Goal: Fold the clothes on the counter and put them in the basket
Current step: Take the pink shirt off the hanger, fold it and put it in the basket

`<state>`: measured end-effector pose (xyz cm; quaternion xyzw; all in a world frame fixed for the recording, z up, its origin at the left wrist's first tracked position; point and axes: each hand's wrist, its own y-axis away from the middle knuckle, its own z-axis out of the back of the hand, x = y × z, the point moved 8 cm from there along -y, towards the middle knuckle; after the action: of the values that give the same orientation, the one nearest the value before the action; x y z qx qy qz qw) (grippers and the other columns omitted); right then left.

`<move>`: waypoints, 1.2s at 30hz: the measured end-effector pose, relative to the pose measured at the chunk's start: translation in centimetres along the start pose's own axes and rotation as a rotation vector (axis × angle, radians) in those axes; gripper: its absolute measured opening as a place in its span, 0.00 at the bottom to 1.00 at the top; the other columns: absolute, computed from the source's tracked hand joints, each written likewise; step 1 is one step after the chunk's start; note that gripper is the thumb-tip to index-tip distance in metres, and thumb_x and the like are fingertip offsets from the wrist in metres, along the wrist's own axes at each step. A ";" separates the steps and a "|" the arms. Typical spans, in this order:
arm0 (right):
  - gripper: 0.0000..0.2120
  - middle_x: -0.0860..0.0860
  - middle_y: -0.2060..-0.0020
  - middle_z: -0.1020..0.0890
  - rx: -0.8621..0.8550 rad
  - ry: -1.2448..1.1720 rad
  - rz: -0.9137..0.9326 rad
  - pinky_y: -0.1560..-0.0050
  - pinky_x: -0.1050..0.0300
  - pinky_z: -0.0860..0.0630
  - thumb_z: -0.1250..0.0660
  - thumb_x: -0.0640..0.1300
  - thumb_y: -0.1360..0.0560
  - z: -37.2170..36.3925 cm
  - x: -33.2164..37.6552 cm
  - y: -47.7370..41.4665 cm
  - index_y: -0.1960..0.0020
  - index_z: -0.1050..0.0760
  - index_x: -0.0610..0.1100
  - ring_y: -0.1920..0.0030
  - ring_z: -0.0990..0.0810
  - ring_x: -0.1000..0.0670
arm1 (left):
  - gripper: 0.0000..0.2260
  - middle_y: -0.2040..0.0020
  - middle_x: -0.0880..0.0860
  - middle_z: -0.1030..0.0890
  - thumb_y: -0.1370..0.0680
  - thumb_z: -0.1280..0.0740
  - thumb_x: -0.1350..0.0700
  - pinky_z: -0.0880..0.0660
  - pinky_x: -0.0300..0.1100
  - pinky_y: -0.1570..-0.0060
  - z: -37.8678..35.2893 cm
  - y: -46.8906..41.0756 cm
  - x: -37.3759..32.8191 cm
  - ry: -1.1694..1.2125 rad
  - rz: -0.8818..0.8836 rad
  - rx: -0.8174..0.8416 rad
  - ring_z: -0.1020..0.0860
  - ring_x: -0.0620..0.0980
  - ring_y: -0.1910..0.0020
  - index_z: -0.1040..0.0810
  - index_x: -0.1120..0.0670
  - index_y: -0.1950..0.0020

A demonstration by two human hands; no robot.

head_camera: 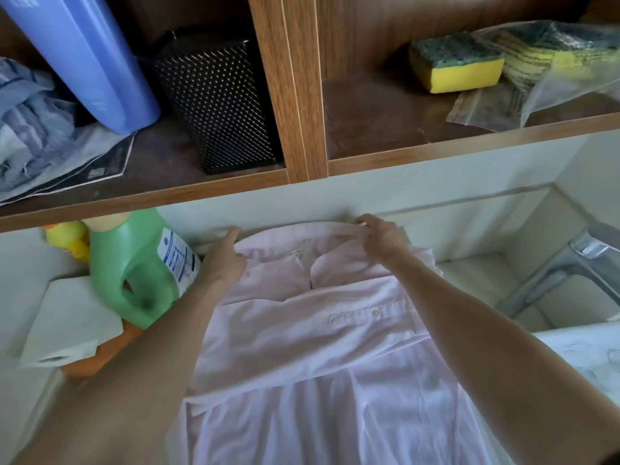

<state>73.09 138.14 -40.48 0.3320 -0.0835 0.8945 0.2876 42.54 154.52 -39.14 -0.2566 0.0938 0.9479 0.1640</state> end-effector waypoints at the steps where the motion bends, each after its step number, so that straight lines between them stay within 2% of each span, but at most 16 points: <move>1: 0.25 0.46 0.47 0.17 -0.026 -0.081 -0.007 0.52 0.64 0.28 0.45 0.32 0.28 0.8 0.5 0.0 0.39 0.20 0.48 0.45 0.19 0.43 | 0.23 0.34 0.57 0.23 0.22 0.42 0.65 0.22 0.48 0.46 0.7 0.3 -0.3 0.062 0.021 -0.022 0.21 0.60 0.41 0.29 0.52 0.27; 3: 0.22 0.49 0.47 0.15 -0.064 -0.206 0.019 0.50 0.70 0.29 0.44 0.32 0.27 2.6 1.9 0.3 0.43 0.17 0.46 0.44 0.19 0.48 | 0.21 0.39 0.56 0.19 0.24 0.44 0.64 0.23 0.44 0.47 2.6 1.4 -1.1 0.147 0.006 -0.107 0.20 0.57 0.45 0.22 0.56 0.33; 5: 0.16 0.51 0.47 0.15 -0.084 -0.290 0.066 0.45 0.68 0.27 0.40 0.37 0.24 4.3 3.4 1.5 0.44 0.17 0.46 0.44 0.20 0.51 | 0.20 0.44 0.52 0.18 0.24 0.43 0.66 0.29 0.38 0.51 4.6 3.4 -2.2 0.167 -0.032 -0.198 0.22 0.52 0.47 0.19 0.57 0.38; 9: 0.12 0.54 0.55 0.14 -0.215 -0.497 0.058 0.46 0.56 0.23 0.37 0.49 0.21 7.4 3.4 5.3 0.52 0.15 0.48 0.50 0.17 0.53 | 0.12 0.50 0.49 0.17 0.21 0.38 0.58 0.23 0.47 0.46 6.3 8.2 -2.7 0.399 -0.083 -0.252 0.20 0.51 0.48 0.17 0.53 0.44; 12: 0.08 0.55 0.57 0.14 -0.326 -0.648 -0.013 0.45 0.54 0.21 0.33 0.48 0.25 8.1 1.6 9.4 0.54 0.15 0.49 0.52 0.16 0.55 | 0.13 0.57 0.53 0.18 0.21 0.38 0.49 0.20 0.52 0.50 5.9 12.5 -1.3 0.507 -0.063 -0.317 0.20 0.55 0.55 0.18 0.55 0.53; 14: 0.09 0.53 0.51 0.14 -0.313 -0.700 -0.053 0.40 0.51 0.21 0.32 0.43 0.26 6.9 0.2 12.7 0.48 0.16 0.50 0.47 0.17 0.52 | 0.12 0.56 0.53 0.18 0.19 0.37 0.52 0.25 0.44 0.52 4.2 15.9 -0.1 0.506 -0.024 -0.316 0.21 0.52 0.55 0.18 0.56 0.54; 17: 0.16 0.48 0.45 0.16 -0.255 -0.672 -0.125 0.40 0.50 0.21 0.33 0.44 0.28 4.8 -2.3 17.0 0.42 0.19 0.54 0.47 0.17 0.49 | 0.10 0.46 0.50 0.18 0.19 0.34 0.57 0.29 0.39 0.43 0.8 19.8 1.6 0.484 -0.004 -0.287 0.22 0.47 0.41 0.16 0.60 0.54; 19: 0.19 0.51 0.46 0.16 -0.259 -0.654 -0.154 0.43 0.53 0.21 0.34 0.47 0.30 4.2 -3.7 19.7 0.40 0.20 0.56 0.48 0.17 0.52 | 0.09 0.51 0.49 0.19 0.21 0.31 0.60 0.29 0.37 0.49 -0.2 22.6 1.8 0.393 -0.055 -0.294 0.23 0.42 0.48 0.16 0.61 0.60; 22: 0.14 0.53 0.51 0.15 -0.330 -0.765 -0.194 0.49 0.60 0.24 0.31 0.44 0.27 3.9 -4.9 22.9 0.43 0.18 0.51 0.51 0.18 0.55 | 0.09 0.60 0.51 0.18 0.25 0.30 0.65 0.31 0.37 0.58 -1.7 26.4 1.8 0.461 -0.063 -0.252 0.23 0.45 0.58 0.18 0.55 0.64; 24: 0.06 0.53 0.60 0.16 -0.324 -0.839 -0.285 0.53 0.54 0.22 0.30 0.42 0.25 2.7 -6.0 24.3 0.52 0.16 0.50 0.58 0.19 0.52 | 0.11 0.58 0.47 0.16 0.27 0.28 0.64 0.26 0.40 0.55 -3.4 28.2 2.9 0.604 0.042 -0.191 0.19 0.45 0.55 0.18 0.47 0.60; 26: 0.04 0.48 0.63 0.17 -0.255 -0.886 -0.434 0.58 0.51 0.19 0.29 0.40 0.25 1.1 -7.4 25.2 0.56 0.19 0.48 0.62 0.20 0.48 | 0.15 0.50 0.49 0.18 0.29 0.28 0.66 0.22 0.43 0.58 -5.9 29.2 4.2 0.773 0.225 -0.054 0.18 0.49 0.52 0.20 0.48 0.49; 29: 0.09 0.41 0.57 0.18 -0.150 -0.896 -0.604 0.70 0.55 0.19 0.31 0.33 0.27 -0.7 -9.6 26.1 0.49 0.24 0.43 0.63 0.18 0.44 | 0.20 0.49 0.58 0.23 0.29 0.26 0.63 0.23 0.44 0.69 -8.3 29.7 5.9 0.774 0.393 0.141 0.20 0.54 0.60 0.27 0.57 0.40; 31: 0.15 0.40 0.54 0.18 -0.153 -0.774 -0.614 0.72 0.57 0.21 0.33 0.31 0.30 -0.3 -10.7 25.4 0.45 0.24 0.43 0.59 0.17 0.41 | 0.20 0.53 0.53 0.20 0.31 0.24 0.50 0.20 0.50 0.64 -7.3 29.0 6.6 0.633 0.413 0.137 0.18 0.55 0.62 0.27 0.54 0.44; 33: 0.16 0.40 0.52 0.18 -0.156 -0.695 -0.593 0.69 0.56 0.20 0.34 0.33 0.30 0.3 -10.6 24.4 0.45 0.24 0.44 0.56 0.17 0.41 | 0.24 0.54 0.47 0.20 0.32 0.26 0.40 0.22 0.52 0.48 -4.8 27.9 6.5 0.369 0.346 0.044 0.18 0.53 0.54 0.28 0.52 0.46; 35: 0.12 0.43 0.50 0.19 -0.143 -0.594 -0.542 0.55 0.49 0.17 0.31 0.40 0.29 0.7 -9.9 23.2 0.46 0.25 0.46 0.54 0.18 0.43 | 0.26 0.52 0.47 0.23 0.30 0.26 0.39 0.26 0.50 0.46 -2.8 26.9 4.9 0.206 0.179 -0.124 0.23 0.51 0.50 0.28 0.55 0.43; 36: 0.13 0.45 0.46 0.22 -0.160 -0.495 -0.493 0.45 0.49 0.20 0.28 0.43 0.29 1.1 -9.2 23.0 0.46 0.25 0.46 0.52 0.21 0.43 | 0.27 0.49 0.48 0.24 0.30 0.26 0.39 0.28 0.48 0.49 -2.0 26.8 3.2 0.177 0.049 -0.208 0.25 0.51 0.49 0.28 0.55 0.41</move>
<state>66.22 114.67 -44.53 0.5253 -0.1380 0.6811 0.4911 31.22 129.99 -40.06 -0.3525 0.0153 0.9298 0.1046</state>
